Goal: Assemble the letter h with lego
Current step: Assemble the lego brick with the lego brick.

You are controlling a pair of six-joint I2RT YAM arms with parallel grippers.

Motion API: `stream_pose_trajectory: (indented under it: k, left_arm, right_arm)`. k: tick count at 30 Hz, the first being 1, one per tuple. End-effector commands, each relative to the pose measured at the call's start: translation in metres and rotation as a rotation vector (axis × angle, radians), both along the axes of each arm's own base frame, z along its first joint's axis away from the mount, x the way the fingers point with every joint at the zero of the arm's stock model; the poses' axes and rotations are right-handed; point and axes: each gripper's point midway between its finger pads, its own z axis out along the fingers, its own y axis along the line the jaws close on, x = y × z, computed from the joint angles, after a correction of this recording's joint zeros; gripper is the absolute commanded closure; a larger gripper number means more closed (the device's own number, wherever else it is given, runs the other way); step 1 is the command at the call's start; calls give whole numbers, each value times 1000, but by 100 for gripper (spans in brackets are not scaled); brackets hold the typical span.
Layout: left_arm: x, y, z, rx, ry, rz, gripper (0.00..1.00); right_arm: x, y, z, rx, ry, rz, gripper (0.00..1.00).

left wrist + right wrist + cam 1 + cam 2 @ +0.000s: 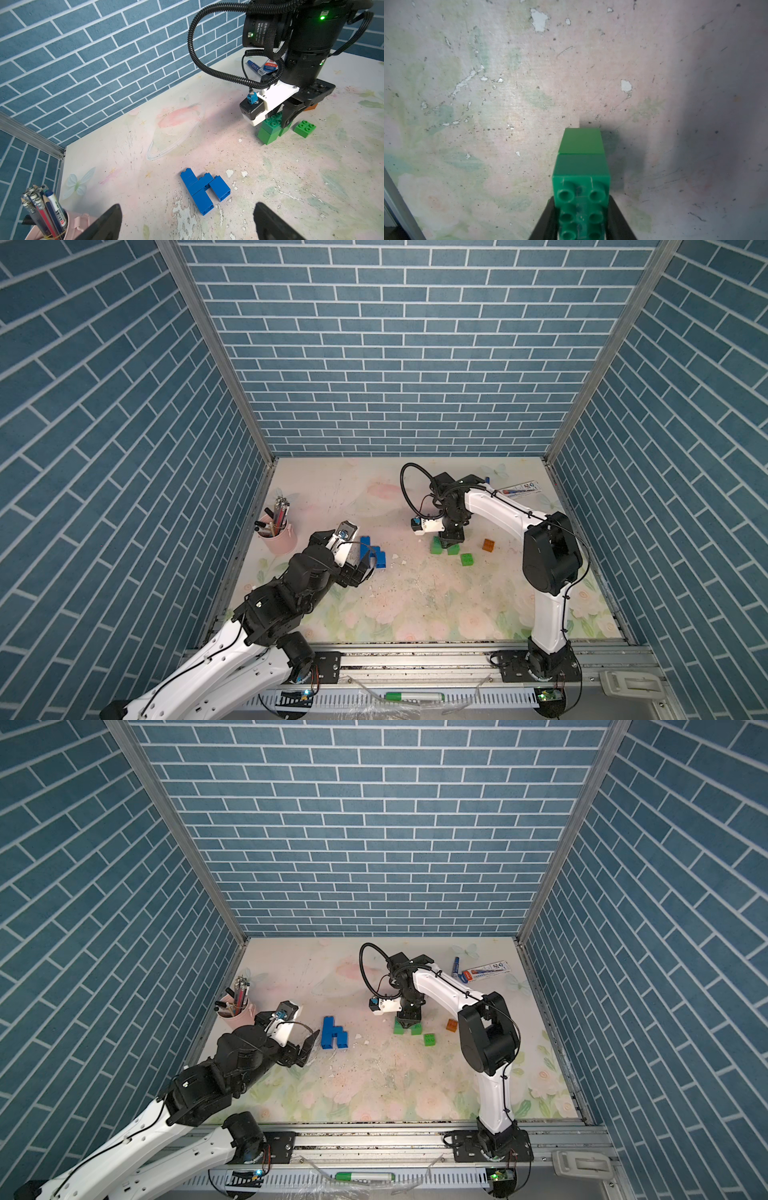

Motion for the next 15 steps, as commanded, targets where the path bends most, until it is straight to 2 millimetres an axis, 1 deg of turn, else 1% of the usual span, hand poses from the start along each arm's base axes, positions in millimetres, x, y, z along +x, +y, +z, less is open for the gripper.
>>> stream_pose_trajectory:
  k: [1, 6, 15]
  left_arm:
    - [0, 2, -2, 12, -3, 3, 1]
    - [1, 2, -2, 12, -4, 5, 1]
    - [1, 2, -1, 13, -4, 4, 1]
  right_arm:
    - [0, -1, -1, -3, 22, 48, 100]
    - [2, -5, -11, -21, 33, 49, 100]
    - [9, -4, -14, -18, 24, 56, 100]
